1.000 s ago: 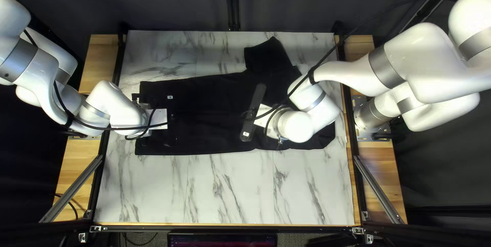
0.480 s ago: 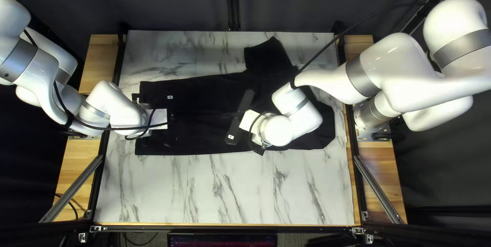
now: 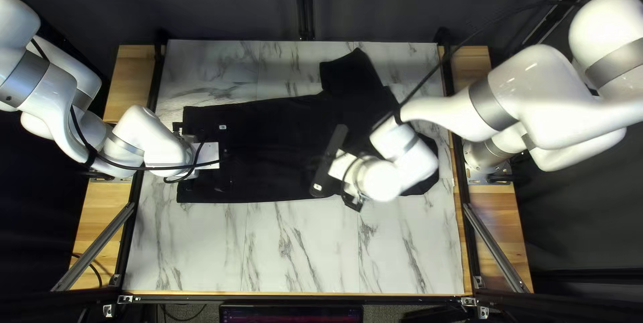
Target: Fold t-shirt
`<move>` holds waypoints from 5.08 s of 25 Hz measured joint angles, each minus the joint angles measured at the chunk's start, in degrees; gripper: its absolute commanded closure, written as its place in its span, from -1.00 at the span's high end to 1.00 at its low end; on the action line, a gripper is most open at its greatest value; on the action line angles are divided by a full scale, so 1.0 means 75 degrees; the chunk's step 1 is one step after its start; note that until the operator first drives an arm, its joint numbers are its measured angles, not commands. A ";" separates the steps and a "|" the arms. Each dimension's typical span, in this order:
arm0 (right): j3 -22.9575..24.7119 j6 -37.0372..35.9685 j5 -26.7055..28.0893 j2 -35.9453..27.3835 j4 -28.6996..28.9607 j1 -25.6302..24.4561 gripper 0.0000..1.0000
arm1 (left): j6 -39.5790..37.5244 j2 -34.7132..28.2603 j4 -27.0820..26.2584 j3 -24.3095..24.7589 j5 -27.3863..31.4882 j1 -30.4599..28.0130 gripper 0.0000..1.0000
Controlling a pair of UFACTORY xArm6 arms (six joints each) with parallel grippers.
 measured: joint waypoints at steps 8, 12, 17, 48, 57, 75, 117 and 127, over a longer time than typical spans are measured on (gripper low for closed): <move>0.0431 0.0107 0.0177 -0.0401 0.0036 0.0281 0.95 | 0.0000 0.0000 0.0000 0.0000 0.0000 0.0000 1.00; 0.0251 0.0005 0.0116 -0.0221 -0.0046 0.0188 0.88 | 0.0000 0.0000 0.0000 0.0000 0.0000 0.0000 1.00; 0.0086 -0.0119 -0.0166 0.0098 -0.0270 -0.0096 -0.48 | 0.0000 0.0000 0.0000 0.0000 0.0000 0.0000 1.00; -0.0518 -0.1524 0.0268 0.0200 0.1261 -0.0203 1.00 | 0.0000 0.0000 0.0000 0.0000 0.0000 0.0000 1.00; -0.0378 -0.1813 0.0288 -0.0319 0.1744 -0.0323 1.00 | 0.0000 0.0000 0.0000 0.0000 0.0000 0.0000 1.00; 0.0288 -0.2356 -0.0264 -0.0403 0.1233 -0.1149 1.00 | 0.0000 0.0000 0.0000 0.0000 0.0000 0.0000 1.00; 0.0773 -0.2073 0.0359 -0.1414 0.0930 -0.0805 1.00 | 0.0000 0.0000 0.0000 0.0000 0.0000 0.0000 1.00; 0.1691 -0.2288 0.0919 -0.2533 0.1806 -0.0315 1.00 | 0.0000 0.0000 0.0000 0.0000 0.0000 0.0000 1.00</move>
